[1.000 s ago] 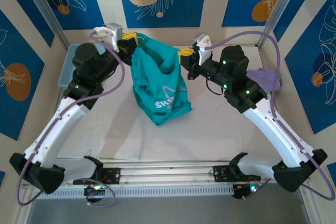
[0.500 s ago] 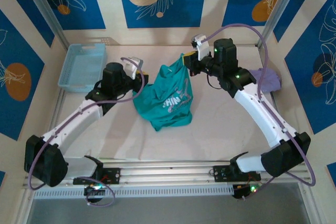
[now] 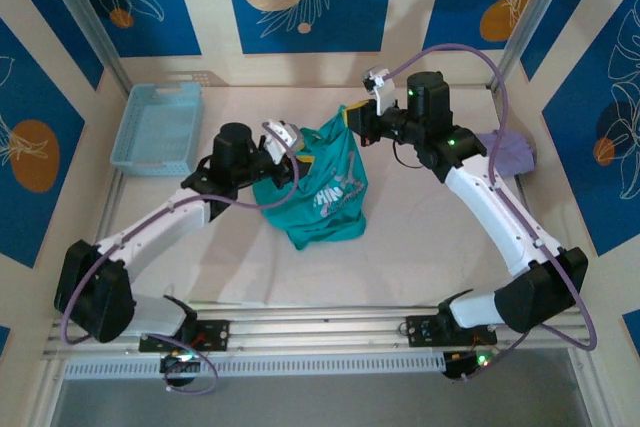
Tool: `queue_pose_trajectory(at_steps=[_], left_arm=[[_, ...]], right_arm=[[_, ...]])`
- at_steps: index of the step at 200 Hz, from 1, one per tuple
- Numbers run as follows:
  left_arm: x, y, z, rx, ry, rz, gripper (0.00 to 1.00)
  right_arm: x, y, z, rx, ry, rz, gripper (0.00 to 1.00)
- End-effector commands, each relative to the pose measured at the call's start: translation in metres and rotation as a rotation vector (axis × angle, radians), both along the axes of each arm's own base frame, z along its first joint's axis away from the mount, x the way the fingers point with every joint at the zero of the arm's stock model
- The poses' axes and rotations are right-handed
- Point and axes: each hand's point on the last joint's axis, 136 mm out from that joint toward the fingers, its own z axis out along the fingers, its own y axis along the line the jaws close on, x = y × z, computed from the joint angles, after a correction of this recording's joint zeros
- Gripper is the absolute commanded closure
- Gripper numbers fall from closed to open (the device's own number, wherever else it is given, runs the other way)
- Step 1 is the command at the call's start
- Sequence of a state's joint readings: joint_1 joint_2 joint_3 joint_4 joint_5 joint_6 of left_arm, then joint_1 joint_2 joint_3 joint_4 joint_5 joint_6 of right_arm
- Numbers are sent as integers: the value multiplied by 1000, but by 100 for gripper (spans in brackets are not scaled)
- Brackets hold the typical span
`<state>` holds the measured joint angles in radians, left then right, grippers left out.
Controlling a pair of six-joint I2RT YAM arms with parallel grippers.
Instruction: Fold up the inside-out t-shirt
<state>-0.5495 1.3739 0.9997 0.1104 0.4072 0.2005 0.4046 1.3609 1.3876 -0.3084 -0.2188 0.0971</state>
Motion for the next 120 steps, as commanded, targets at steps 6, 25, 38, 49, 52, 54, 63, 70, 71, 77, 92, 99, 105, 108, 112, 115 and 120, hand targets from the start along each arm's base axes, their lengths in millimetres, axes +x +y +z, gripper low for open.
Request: queue_pose_trajectory(at_steps=[6, 25, 38, 49, 52, 54, 63, 70, 71, 77, 92, 99, 105, 108, 112, 115, 120], left_arm=[[14, -2, -1, 129, -109, -7, 54], [33, 4, -16, 209, -85, 61, 53], [39, 4, -28, 241, -60, 69, 50], [41, 0, -34, 244, -51, 60, 50], [42, -1, -36, 244, -47, 55, 50], [42, -2, -37, 242, -46, 52, 50], [44, -6, -40, 233, -34, 40, 50], [45, -10, -43, 226, -19, 27, 51], [45, -11, -44, 226, -17, 23, 51], [46, -14, -45, 222, -1, 13, 53], [46, -20, -52, 216, 45, -11, 62], [46, -22, -56, 216, 70, -17, 67], [47, -23, -58, 214, 85, -15, 74], [46, -23, -58, 212, 93, -15, 77], [46, -23, -58, 206, 100, -13, 80], [45, -24, -57, 200, 105, -15, 82], [43, -24, -55, 187, 112, -17, 84]], right_arm=[[-3, 0, 17, 35, -18, 20, 100], [-3, 0, 17, 39, -17, 22, 100], [-3, 0, 17, 38, -18, 23, 100], [-3, -1, 17, 38, -18, 20, 100], [-2, -2, 17, 37, -18, 20, 100], [-2, -2, 17, 38, -18, 19, 100], [-2, -2, 17, 40, -17, 18, 100], [-1, -2, 17, 41, -16, 18, 100], [-1, -2, 16, 40, -14, 16, 100], [0, -3, 16, 42, -15, 13, 100], [3, -5, 16, 44, -15, 3, 100], [4, -6, 17, 46, -16, -3, 100], [6, -8, 18, 50, -18, -10, 100], [7, -8, 18, 52, -19, -14, 100], [9, -10, 18, 53, -19, -22, 100], [12, -11, 18, 52, -18, -29, 100], [14, -11, 18, 52, -18, -39, 100]])
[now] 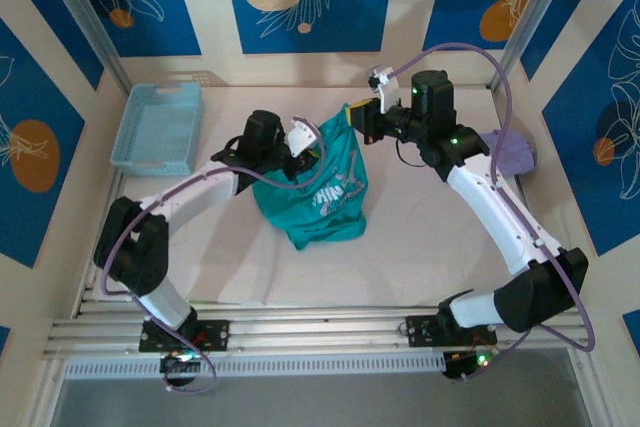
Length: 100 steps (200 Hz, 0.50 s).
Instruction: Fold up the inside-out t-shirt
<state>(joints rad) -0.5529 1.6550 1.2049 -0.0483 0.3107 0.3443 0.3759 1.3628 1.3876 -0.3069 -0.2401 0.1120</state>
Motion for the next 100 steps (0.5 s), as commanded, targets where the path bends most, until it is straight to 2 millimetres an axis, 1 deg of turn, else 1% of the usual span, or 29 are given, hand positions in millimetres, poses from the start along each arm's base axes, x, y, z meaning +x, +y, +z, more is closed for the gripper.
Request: queue_pose_trajectory(at_steps=[1, 14, 26, 30, 36, 47, 59, 68, 77, 86, 90, 91, 100], left_arm=[[-8, -9, 12, -51, 48, -33, 85], [-17, -11, 26, -113, 58, -47, 90], [-29, -13, 49, -199, 63, -66, 95], [-33, -14, 57, -231, 64, -72, 97], [-38, -14, 68, -281, 65, -76, 100], [-44, -12, 90, -368, 63, -65, 100], [-47, -7, 108, -441, 67, -28, 100], [-45, -2, 118, -479, 72, 12, 100], [-42, 3, 123, -498, 78, 63, 100], [-38, 11, 129, -510, 74, 118, 100], [-37, 14, 129, -514, 74, 142, 100], [-36, 15, 130, -515, 73, 148, 100], [-34, 21, 133, -525, 66, 189, 100]], right_arm=[[11, -4, 18, 36, -33, -29, 100], [22, -6, 14, 22, -26, -67, 100], [37, -6, 8, 6, -12, -108, 100], [43, -6, 6, 3, -6, -121, 98], [52, -6, 1, -4, 9, -138, 93], [70, -3, -10, -34, 51, -163, 79], [81, -2, -21, -85, 111, -167, 65], [81, -5, -26, -122, 141, -177, 57], [75, -11, -31, -140, 145, -194, 52], [64, -19, -32, -130, 128, -218, 46], [58, -22, -35, -124, 128, -223, 44], [55, -23, -33, -119, 123, -224, 44], [36, -25, -38, -98, 125, -218, 40]])
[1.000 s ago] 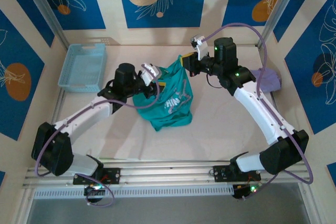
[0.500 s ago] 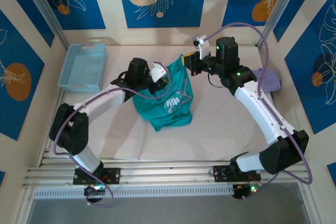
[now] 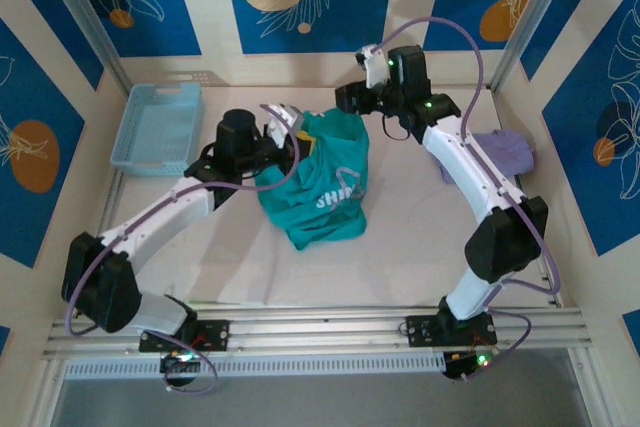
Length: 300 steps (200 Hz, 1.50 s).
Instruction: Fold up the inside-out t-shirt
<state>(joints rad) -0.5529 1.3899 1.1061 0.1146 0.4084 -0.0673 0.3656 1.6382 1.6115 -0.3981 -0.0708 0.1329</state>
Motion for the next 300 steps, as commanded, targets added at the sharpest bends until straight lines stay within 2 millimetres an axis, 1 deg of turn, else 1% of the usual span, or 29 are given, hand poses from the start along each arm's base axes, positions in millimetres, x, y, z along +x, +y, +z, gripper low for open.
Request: queue_pose_trajectory(at_steps=[1, 7, 15, 28, 34, 52, 72, 87, 100, 107, 116, 124, 128, 132, 139, 149, 161, 167, 178, 184, 204, 228, 246, 258, 267, 274, 283, 291, 300], left_arm=[[8, 14, 23, -106, 28, 124, 100], [9, 17, 26, -112, 27, 144, 100], [9, 21, 28, -117, 27, 164, 100], [9, 27, 34, -123, 28, 190, 100], [8, 29, 36, -125, 28, 199, 100], [7, 34, 42, -137, 35, 221, 100], [6, 37, 44, -150, 45, 238, 100], [6, 38, 46, -160, 47, 244, 100], [5, 38, 49, -168, 48, 241, 100], [4, 38, 51, -172, 48, 240, 100], [3, 39, 52, -179, 48, 240, 100], [2, 39, 53, -185, 49, 243, 100], [2, 40, 53, -189, 51, 244, 100], [2, 40, 54, -191, 51, 246, 100], [2, 41, 55, -194, 52, 251, 100], [1, 43, 56, -198, 56, 261, 100], [1, 47, 60, -210, 61, 281, 100], [0, 49, 62, -220, 67, 292, 100], [-3, 51, 67, -246, 71, 292, 100], [-6, 51, 71, -267, 70, 282, 100], [-15, 49, 85, -341, 71, 244, 100], [-23, 44, 100, -411, 68, 187, 100], [-24, 42, 104, -430, 69, 171, 100], [-22, 43, 100, -429, 78, 189, 100], [-19, 45, 95, -416, 80, 209, 100], [-17, 46, 89, -401, 83, 222, 100], [-15, 47, 81, -380, 89, 240, 100], [-13, 48, 74, -362, 95, 251, 100], [-12, 47, 67, -344, 104, 253, 100]], right_arm=[[-45, -22, 3, 7, 3, -44, 40], [-58, -22, 0, 16, 8, -36, 37], [-77, -18, -11, 16, 25, -22, 34], [-107, -6, -34, 16, 55, 13, 32], [-120, 0, -49, 23, 76, 28, 31], [-155, 28, -86, 77, 142, 103, 27], [-179, 62, -129, 100, 196, 157, 22], [-184, 82, -157, 100, 226, 167, 20], [-177, 94, -179, 89, 231, 139, 20], [-169, 98, -187, 84, 222, 120, 20], [-157, 100, -195, 75, 202, 85, 22], [-146, 102, -196, 76, 175, 67, 26], [-142, 104, -194, 77, 160, 64, 30], [-138, 104, -192, 81, 144, 61, 36], [-132, 101, -186, 82, 114, 48, 51], [-123, 90, -176, 72, 74, 14, 72], [-114, 63, -163, 49, 39, -50, 94], [-111, 47, -156, 40, 27, -83, 100], [-107, 16, -140, 38, 10, -136, 100], [-106, 1, -127, 45, -8, -156, 100], [-110, -41, -86, 53, -74, -213, 100], [-115, -74, -43, 17, -149, -245, 100], [-112, -90, -27, -23, -137, -266, 100], [-108, -94, -33, -40, -82, -270, 100], [-106, -94, -45, -52, -29, -274, 100], [-106, -92, -59, -60, 14, -270, 99], [-107, -91, -80, -72, 71, -268, 89], [-109, -92, -96, -88, 105, -270, 77], [-112, -92, -107, -108, 110, -266, 63]])
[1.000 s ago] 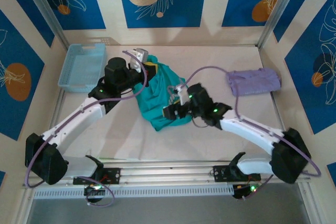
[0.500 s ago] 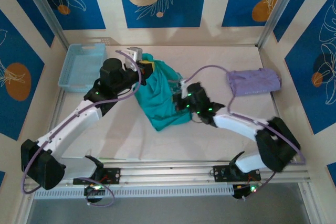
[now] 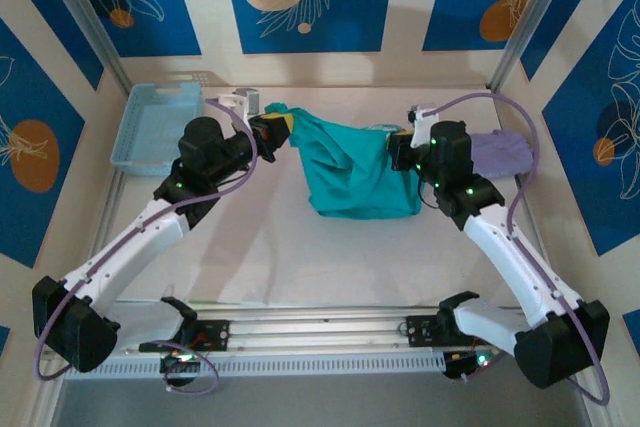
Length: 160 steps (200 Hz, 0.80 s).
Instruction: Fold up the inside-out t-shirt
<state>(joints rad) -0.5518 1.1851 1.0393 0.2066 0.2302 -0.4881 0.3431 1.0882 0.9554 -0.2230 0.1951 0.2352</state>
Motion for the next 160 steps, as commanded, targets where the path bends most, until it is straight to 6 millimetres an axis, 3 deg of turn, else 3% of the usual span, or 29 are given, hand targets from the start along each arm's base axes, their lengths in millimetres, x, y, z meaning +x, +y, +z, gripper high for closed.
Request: queue_pose_trajectory(at_steps=[1, 12, 30, 75, 101, 130, 140, 160], left_arm=[[3, 4, -6, 17, -12, 26, 100], [3, 3, -13, 34, 1, 19, 100], [2, 1, -22, 61, 17, 8, 100], [0, 2, -37, 72, 47, 9, 100], [-1, 2, -38, 67, 51, 5, 100], [-2, 2, -38, 64, 56, -1, 100], [-2, 2, -39, 66, 56, 3, 100], [0, 5, -43, 77, 63, 24, 100]], right_arm=[[-19, 1, -62, -71, 178, 36, 62], [-24, 6, -62, -91, 142, 62, 52], [-37, 30, -48, -109, 21, 171, 47], [-75, 125, -28, -99, -176, 541, 45], [-71, 158, -26, -66, -200, 612, 45], [-55, 181, -36, -69, -191, 644, 46], [-49, 185, -40, -75, -187, 641, 51], [-45, 185, -42, -80, -173, 638, 79]])
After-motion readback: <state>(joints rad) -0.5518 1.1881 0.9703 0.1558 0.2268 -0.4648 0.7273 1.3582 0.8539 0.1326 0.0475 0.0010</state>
